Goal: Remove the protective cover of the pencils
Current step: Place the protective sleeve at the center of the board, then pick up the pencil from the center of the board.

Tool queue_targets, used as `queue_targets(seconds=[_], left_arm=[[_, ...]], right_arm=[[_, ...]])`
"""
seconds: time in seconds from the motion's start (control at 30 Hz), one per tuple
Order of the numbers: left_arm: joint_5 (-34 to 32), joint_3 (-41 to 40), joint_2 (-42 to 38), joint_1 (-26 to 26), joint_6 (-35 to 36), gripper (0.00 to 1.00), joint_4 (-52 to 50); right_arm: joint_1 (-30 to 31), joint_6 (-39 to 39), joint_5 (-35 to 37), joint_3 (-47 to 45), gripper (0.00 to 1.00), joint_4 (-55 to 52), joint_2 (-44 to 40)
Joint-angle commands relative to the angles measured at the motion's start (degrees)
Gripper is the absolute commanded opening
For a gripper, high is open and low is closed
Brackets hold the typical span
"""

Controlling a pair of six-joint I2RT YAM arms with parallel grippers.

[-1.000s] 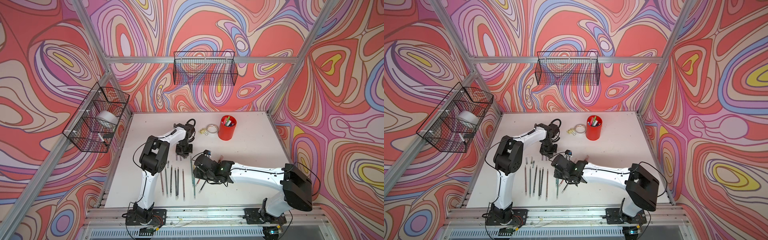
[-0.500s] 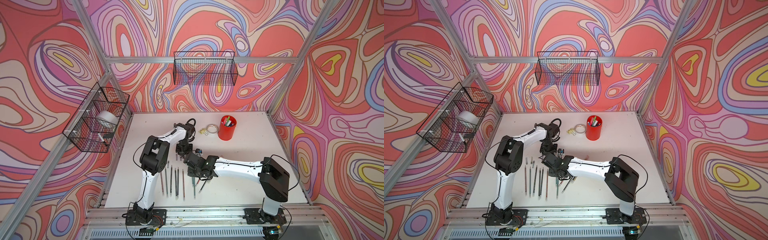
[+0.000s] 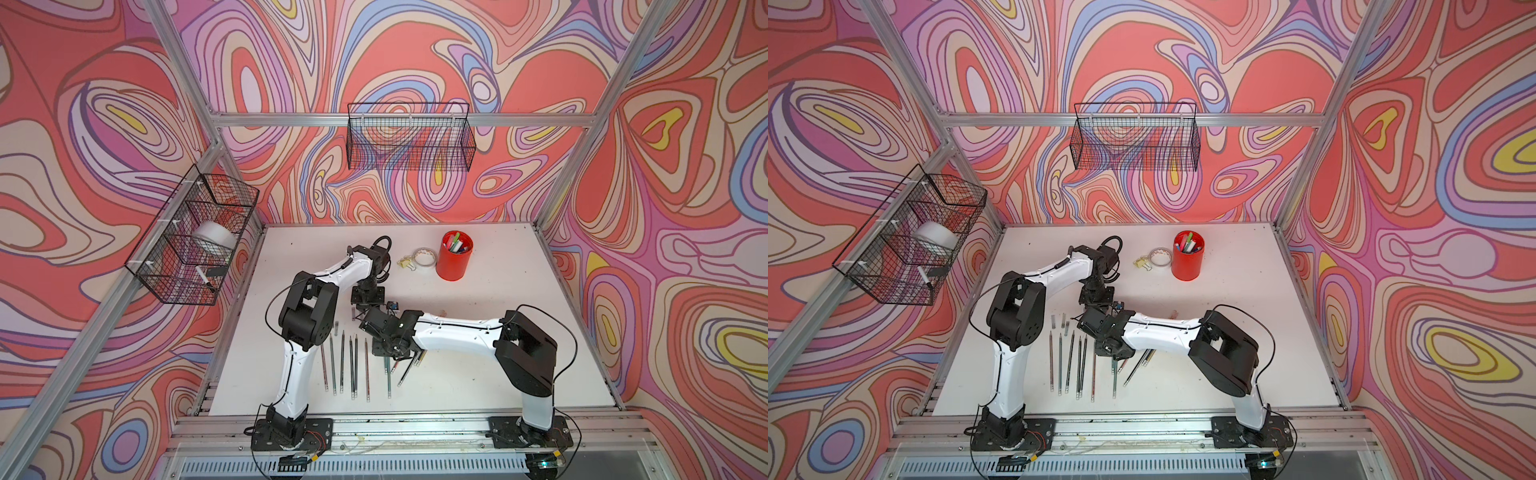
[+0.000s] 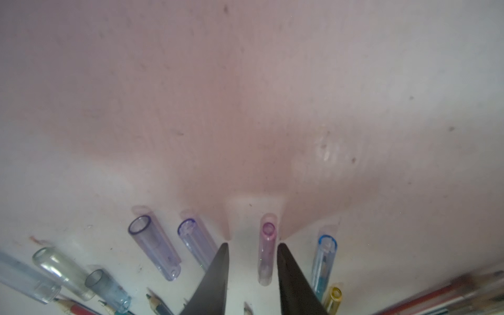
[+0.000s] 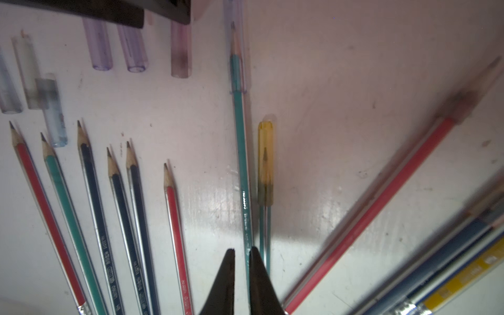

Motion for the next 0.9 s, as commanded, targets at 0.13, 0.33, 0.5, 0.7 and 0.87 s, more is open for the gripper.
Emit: queue_targets(seconds=[0.13, 0.33, 0.5, 0.7, 0.87], left_arm=[[-4.09, 1.11, -4.69, -0.36, 0.73, 0.34, -1.83], [-5.39, -0.79, -8.93, -0.37, 0.52, 0.35, 0.74], [-6.33, -3.33, -13.22, -0.32, 0.22, 0.36, 3.92], [-8.91, -5.90, -18.27, -0.27, 0.05, 0.36, 6.98], [-9.88, -8.74, -23.62, -0.21, -0.11, 0.39, 9.99]], right_arm=[[-0.06, -0.51, 0.97, 1.77, 0.14, -2.03, 2.67], [-0.06, -0.72, 0.98, 2.90, 0.13, -3.03, 4.57], [-0.04, -0.87, 0.20, 4.26, 0.12, -3.92, 6.68], [-0.05, -0.96, -0.25, 6.42, 0.14, -5.71, 9.01], [-0.06, -0.52, -0.49, 7.04, 0.21, -7.00, 10.36]])
